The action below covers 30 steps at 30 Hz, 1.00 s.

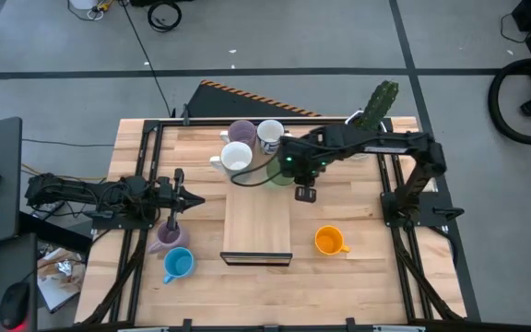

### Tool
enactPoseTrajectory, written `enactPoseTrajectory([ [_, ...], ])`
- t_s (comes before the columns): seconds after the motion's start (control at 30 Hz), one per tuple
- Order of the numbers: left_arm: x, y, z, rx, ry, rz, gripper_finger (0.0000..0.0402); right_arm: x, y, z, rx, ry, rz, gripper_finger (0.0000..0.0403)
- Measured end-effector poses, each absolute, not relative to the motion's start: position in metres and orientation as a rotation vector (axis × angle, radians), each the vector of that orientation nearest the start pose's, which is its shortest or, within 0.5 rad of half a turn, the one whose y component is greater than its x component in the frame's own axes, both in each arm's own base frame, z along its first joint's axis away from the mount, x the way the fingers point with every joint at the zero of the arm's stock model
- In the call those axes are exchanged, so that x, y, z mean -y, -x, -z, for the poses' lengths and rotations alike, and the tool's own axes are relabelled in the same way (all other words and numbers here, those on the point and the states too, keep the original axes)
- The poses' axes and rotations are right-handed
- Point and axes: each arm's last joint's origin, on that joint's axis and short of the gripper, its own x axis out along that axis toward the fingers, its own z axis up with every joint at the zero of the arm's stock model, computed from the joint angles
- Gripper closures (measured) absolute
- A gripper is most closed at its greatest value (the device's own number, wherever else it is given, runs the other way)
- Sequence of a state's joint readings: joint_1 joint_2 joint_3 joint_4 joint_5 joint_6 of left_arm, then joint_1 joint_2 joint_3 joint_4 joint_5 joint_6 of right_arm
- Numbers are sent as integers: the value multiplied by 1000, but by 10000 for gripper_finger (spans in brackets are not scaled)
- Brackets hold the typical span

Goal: Place coffee mugs
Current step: Put the green mug on the shelf

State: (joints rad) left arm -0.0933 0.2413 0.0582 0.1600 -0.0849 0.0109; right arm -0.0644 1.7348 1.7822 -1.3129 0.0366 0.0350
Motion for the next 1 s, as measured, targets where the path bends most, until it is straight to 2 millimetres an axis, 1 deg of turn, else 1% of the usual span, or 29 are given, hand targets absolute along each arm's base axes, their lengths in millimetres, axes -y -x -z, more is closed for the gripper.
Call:
enactPoseTrajectory([
  [0.1, 8, -112, -179, -23, -13, 9, 379, 28, -342, -337, -1291, -30, 101, 337],
  [0.2, 8, -112, -179, -23, -13, 8, 379, 33, -347, -333, -1310, -18, 96, 336],
  [0.53, 8, -112, -179, -23, -13, 9, 379, 49, -345, -335, -1302, 2, 133, 335],
  [0.87, 8, -112, -179, -23, -13, 8, 379, 51, -344, -335, -1303, 6, 127, 333],
  [1.0, 8, -112, -179, -23, -13, 8, 379, 51, -345, -335, -1296, 7, 127, 322],
])
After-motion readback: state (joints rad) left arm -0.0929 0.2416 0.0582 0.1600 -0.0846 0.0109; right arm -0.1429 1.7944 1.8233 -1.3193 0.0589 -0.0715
